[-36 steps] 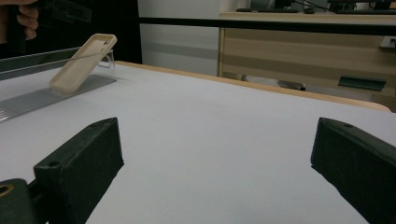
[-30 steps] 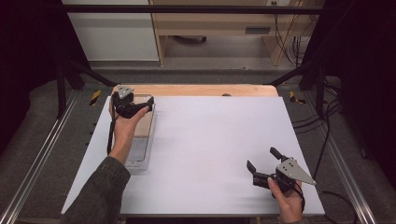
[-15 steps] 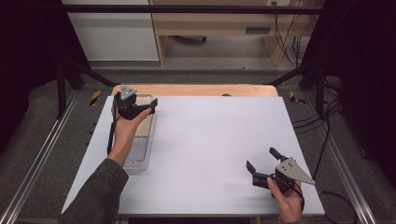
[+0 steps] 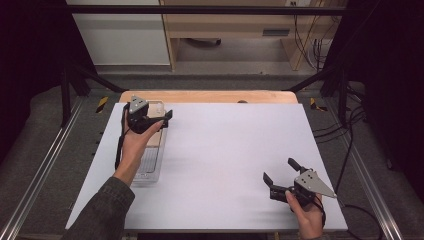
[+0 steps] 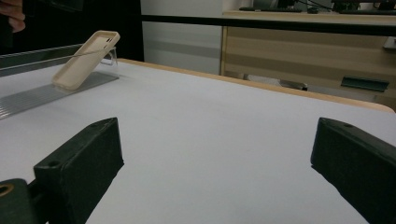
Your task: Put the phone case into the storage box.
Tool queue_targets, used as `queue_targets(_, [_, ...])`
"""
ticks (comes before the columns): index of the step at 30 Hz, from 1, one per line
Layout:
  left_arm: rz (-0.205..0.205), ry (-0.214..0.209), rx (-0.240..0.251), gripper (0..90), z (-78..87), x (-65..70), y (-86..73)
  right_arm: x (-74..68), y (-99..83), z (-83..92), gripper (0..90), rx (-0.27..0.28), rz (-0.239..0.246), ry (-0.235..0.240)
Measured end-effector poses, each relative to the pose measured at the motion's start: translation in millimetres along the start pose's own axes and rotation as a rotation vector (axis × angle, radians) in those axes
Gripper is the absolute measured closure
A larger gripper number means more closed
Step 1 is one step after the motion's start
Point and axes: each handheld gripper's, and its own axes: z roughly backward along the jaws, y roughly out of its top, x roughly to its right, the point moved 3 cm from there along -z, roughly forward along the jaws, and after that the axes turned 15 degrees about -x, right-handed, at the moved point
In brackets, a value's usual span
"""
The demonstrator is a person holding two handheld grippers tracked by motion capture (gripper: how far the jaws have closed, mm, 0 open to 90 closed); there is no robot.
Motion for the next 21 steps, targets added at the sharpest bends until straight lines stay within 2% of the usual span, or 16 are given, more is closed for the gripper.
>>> queue_targets(10, [-0.01, -0.04, 0.028, 2.4, 25.7, 5.3, -4.1, -0.4, 0.3, 0.7, 2.3, 0.001, 0.002, -0.001])
queue_targets(21, [-0.049, -0.074, 0.07, 2.2, 60.3, 18.7, -2.8, -1.2, 1.1, 2.0, 2.3, 0.008, 0.0, 0.005])
